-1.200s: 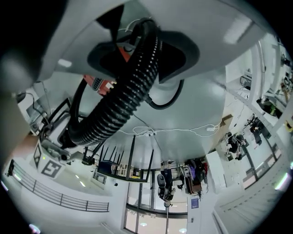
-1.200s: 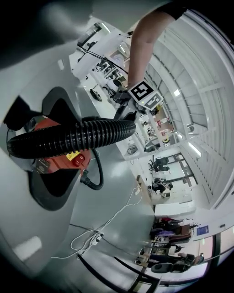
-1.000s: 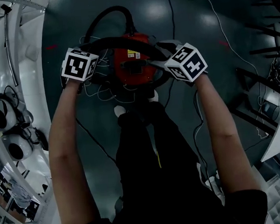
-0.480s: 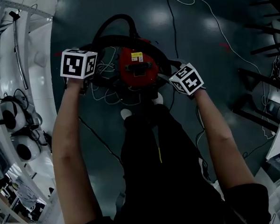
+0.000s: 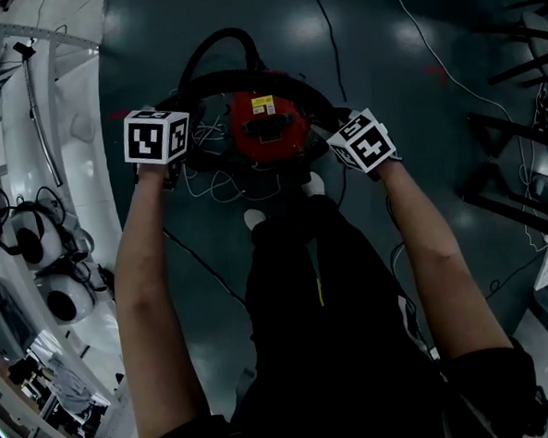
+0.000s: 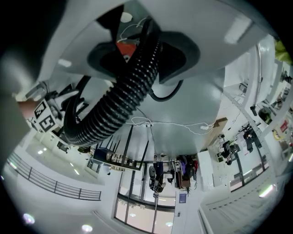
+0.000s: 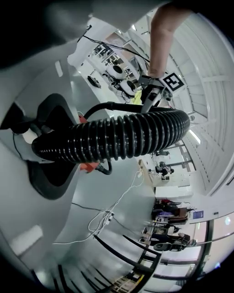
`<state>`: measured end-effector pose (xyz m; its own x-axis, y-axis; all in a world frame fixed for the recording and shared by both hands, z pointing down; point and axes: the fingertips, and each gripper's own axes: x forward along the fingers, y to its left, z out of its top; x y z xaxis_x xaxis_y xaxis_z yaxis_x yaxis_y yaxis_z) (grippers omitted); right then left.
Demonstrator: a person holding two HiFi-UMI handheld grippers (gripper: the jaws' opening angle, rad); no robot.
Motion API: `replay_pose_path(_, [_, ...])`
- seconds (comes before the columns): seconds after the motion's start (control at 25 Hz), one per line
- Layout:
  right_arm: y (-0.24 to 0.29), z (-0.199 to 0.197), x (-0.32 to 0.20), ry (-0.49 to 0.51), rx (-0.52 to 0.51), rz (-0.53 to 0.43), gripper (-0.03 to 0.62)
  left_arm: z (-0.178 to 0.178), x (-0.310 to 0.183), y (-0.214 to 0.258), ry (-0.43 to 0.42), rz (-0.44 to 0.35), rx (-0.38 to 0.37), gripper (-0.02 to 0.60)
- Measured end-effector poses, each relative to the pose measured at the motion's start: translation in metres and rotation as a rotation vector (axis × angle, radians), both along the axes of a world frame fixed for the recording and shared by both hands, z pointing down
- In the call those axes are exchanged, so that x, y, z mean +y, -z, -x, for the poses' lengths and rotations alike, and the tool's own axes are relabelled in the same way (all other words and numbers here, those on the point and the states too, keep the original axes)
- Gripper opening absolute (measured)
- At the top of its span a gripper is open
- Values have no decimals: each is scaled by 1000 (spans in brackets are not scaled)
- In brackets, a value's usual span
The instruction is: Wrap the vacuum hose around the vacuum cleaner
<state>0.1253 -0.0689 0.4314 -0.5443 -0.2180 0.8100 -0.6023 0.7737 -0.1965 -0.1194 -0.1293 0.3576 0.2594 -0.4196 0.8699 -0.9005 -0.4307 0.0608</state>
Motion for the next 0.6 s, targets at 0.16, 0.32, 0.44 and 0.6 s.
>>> replay_pose_path(0.16, [16,-9,-10,2,8,3,166,0,14,-13,37,21,19,215])
replay_pose_path(0.32, [30,-18,-21,45,56,21,166,-2,24,-19,48,38,29,213])
replay_pose_path(0.44, [41,-23,-36,77,100,17,166,-5,31,-25,63,53,47,211])
replay_pose_path(0.6, [49,-24,-55,130,161,-1,166,-9,45,-37,79,90,68,203])
